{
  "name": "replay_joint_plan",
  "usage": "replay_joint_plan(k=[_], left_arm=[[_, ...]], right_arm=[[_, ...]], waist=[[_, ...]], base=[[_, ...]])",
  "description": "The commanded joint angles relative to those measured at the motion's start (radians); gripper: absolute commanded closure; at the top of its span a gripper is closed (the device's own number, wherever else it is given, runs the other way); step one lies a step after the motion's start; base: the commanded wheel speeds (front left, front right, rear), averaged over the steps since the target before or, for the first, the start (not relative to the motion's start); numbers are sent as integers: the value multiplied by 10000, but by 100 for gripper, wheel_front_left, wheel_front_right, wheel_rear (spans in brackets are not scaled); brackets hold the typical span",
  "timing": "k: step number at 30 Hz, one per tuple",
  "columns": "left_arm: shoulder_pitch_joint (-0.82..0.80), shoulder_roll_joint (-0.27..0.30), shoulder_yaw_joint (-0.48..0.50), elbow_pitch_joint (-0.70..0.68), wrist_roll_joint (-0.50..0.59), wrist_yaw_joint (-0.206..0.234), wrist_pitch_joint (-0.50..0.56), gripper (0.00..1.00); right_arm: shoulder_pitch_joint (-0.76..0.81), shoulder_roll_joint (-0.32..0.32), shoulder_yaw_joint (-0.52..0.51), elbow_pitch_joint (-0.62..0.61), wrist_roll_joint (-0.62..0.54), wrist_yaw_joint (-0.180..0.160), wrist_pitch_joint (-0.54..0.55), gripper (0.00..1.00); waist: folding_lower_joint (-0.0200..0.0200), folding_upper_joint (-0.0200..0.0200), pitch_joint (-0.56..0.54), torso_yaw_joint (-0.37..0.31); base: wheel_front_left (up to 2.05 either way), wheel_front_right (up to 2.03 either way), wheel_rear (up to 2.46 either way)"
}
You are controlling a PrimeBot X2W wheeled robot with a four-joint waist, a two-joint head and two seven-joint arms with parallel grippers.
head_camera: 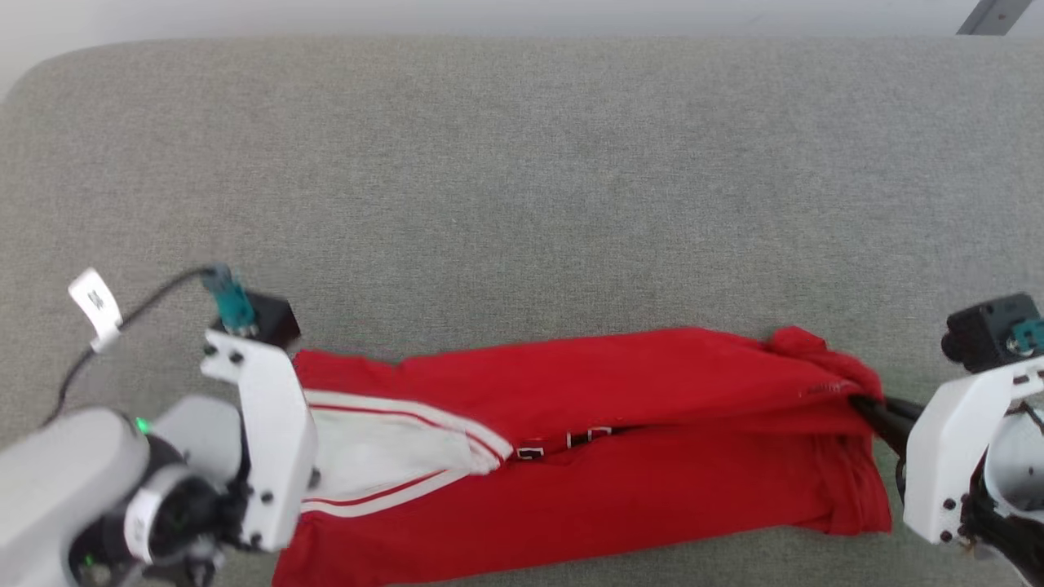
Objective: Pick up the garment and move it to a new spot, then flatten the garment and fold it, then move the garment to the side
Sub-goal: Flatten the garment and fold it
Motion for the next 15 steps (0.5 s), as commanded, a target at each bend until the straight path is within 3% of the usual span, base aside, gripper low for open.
replay_joint_plan(k=[1,9,10,11,12,13,14,15], left_arm=[[328,-11,-78,-148,-157,147,-107,100],[1095,-548,-365,596,-276,112,-572,100],[1179,-667,-339,828,-326,100,-704,100],[1250,-762,-374,1042,-312,15,-799,100],[1303,-882,-381,1224,-287,-82,-951,88],[1360,-1007,-307,1456,-311,-135,-1150,60],[1504,-1133,-301,1808,-307,-302,-1412,53],[1504,-1133,-301,1808,-307,-302,-1412,53]], right_arm=[[156,103,-50,86,71,0,23,100],[200,446,219,1177,-66,0,-63,100],[135,478,271,1346,-106,0,-158,92],[91,544,305,1559,-114,0,-228,69],[67,558,421,1737,-141,0,-255,61],[36,577,503,1859,-153,0,-337,44],[-26,639,591,2022,-85,0,-485,0],[-26,639,591,2022,-85,0,-485,0]], waist=[[0,1,-17,17],[0,1,-147,28],[0,1,-182,23],[0,1,-216,18],[0,1,-264,18],[0,1,-314,21],[0,1,-410,14],[0,1,-410,14]], base=[[0,0,0],[0,0,0],[0,0,0],[0,0,0],[0,0,0],[0,0,0],[0,0,0],[0,0,0]])
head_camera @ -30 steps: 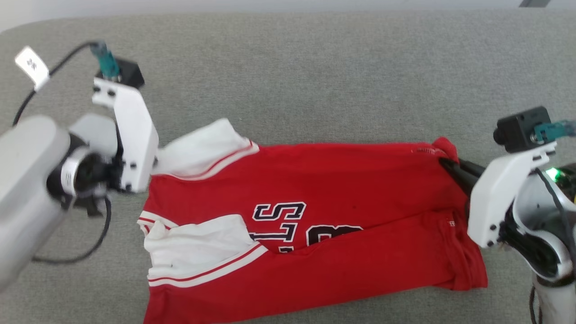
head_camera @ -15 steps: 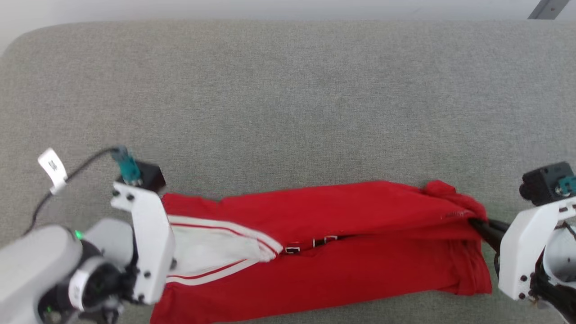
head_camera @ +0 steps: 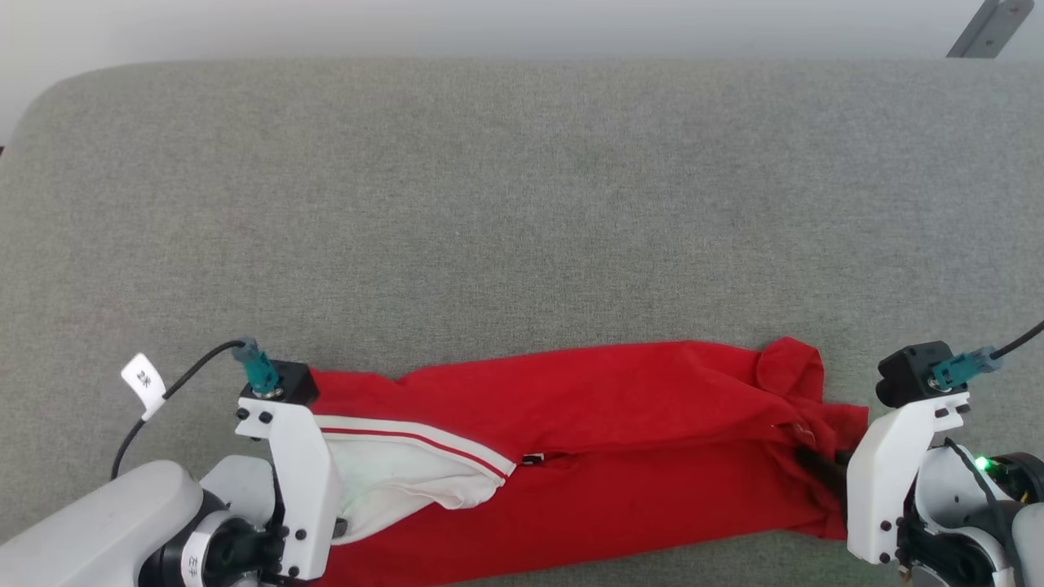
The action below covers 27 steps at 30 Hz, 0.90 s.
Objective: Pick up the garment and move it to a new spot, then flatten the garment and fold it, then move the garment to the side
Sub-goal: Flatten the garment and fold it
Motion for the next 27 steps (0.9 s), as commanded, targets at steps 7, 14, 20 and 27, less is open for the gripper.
replay_joint_plan(k=[7,14,20,27], left_arm=[[328,-192,491,535,428,-565,-1715,0],[524,-296,1050,641,1120,-1062,-3908,0],[807,-612,1552,1094,1763,-1429,-6316,0],[1257,-974,2033,1901,2454,-1606,-8882,0]], right_arm=[[87,79,-346,-163,109,0,-260,0],[17,144,-1162,-579,102,0,-138,0],[-238,157,-1625,-157,-96,0,-39,0],[-469,278,-1557,877,212,0,92,0]], waist=[[-1,0,-277,39],[-1,0,-237,184],[-1,0,-30,409],[-1,0,195,766]], base=[[0,0,0],[0,0,0],[0,0,0],[0,0,0]])
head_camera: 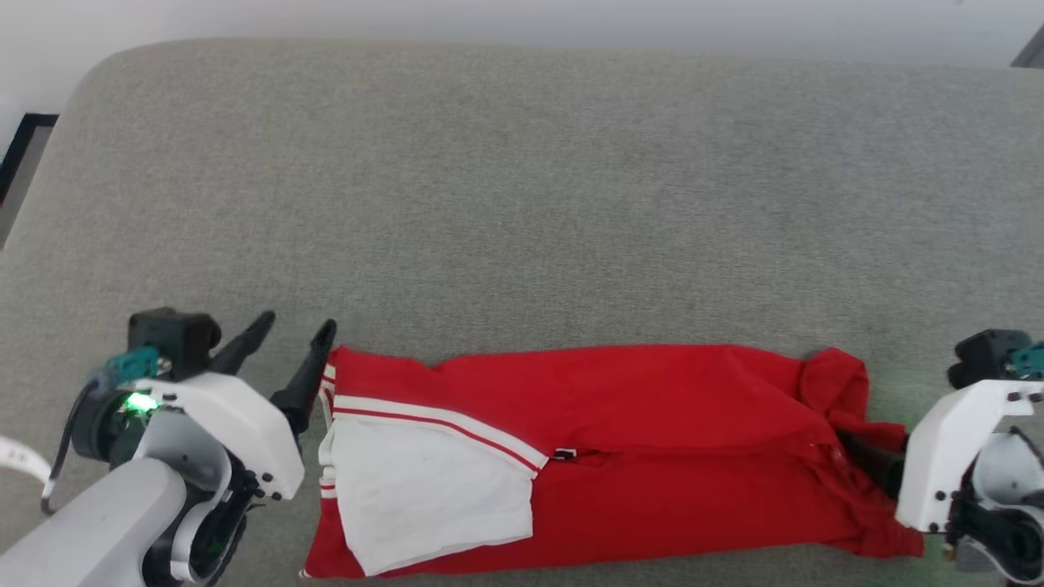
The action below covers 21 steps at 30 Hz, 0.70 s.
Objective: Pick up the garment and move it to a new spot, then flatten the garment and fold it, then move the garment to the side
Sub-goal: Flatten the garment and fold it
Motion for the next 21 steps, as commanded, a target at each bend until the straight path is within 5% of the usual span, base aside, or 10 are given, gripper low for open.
replay_joint_plan(k=[1,11,14,15,16,17,21], left_arm=[[221,-104,120,260,245,-34,-718,0],[819,-844,884,1283,1069,-142,-2285,0],[1084,-1365,1926,1186,1954,-341,-2319,0],[1387,-1577,2355,1201,2251,-431,-2321,0],[1651,-1759,2745,1195,2656,-562,-2322,0],[1833,-1980,3175,1116,2978,-716,-2323,0],[2656,-2806,4660,1043,4096,-1354,-2328,0]], right_arm=[[-166,143,120,308,226,0,-11,0],[-587,317,1154,1817,999,3,93,0],[-732,404,1541,2199,1405,27,253,0],[-773,424,1654,2282,1565,31,262,35],[-822,466,1740,2344,1768,34,274,83],[-868,494,1797,2386,1973,34,271,100],[-995,284,1585,2352,2659,18,119,100]], waist=[[0,0,101,154],[0,0,234,432],[0,0,239,452],[0,0,238,453],[0,0,230,446],[0,0,220,442],[0,0,163,419]], base=[[0,0,0],[0,0,0],[0,0,0],[0,0,0],[0,0,0],[0,0,0],[0,0,0]])
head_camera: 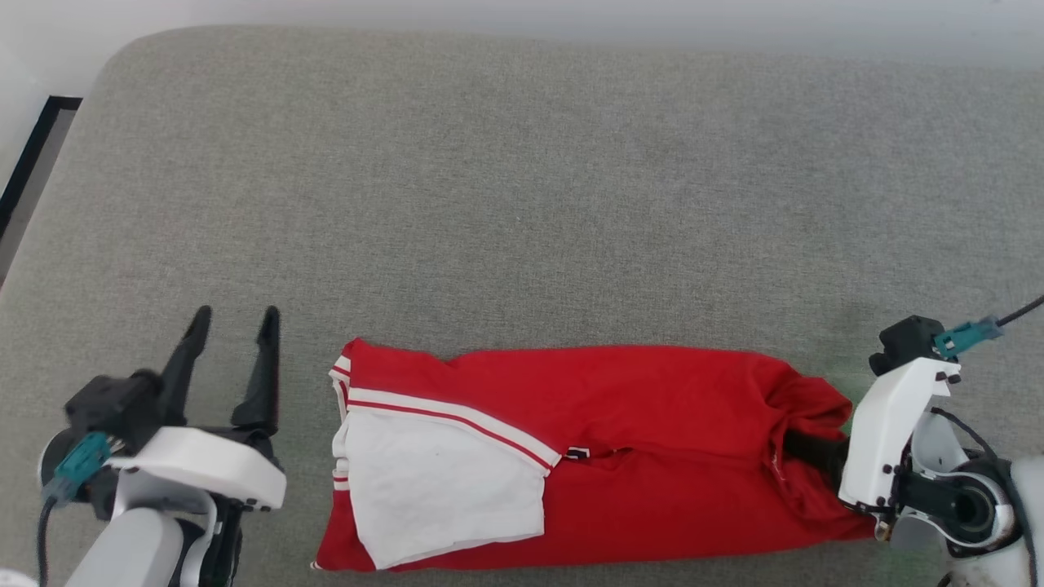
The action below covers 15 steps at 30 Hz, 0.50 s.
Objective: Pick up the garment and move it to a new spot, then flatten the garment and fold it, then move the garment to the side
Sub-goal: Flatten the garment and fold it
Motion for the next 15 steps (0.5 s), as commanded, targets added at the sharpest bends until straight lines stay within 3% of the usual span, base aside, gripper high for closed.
replay_joint_plan(k=[1,10,15], left_arm=[[235,-236,445,-54,325,-213,-64,0],[1258,-2020,2938,-56,2167,-1826,-64,0],[1478,-2882,3890,-205,2875,-2412,-65,0]], right_arm=[[166,82,24,182,193,21,-49,100],[-149,-733,-1393,509,649,20,-560,100],[-354,-1411,-2363,983,499,21,-721,100]], waist=[[0,0,-32,-15],[0,0,-213,-212],[0,0,-244,-341]], base=[[0,0,0],[0,0,0],[0,0,0]])
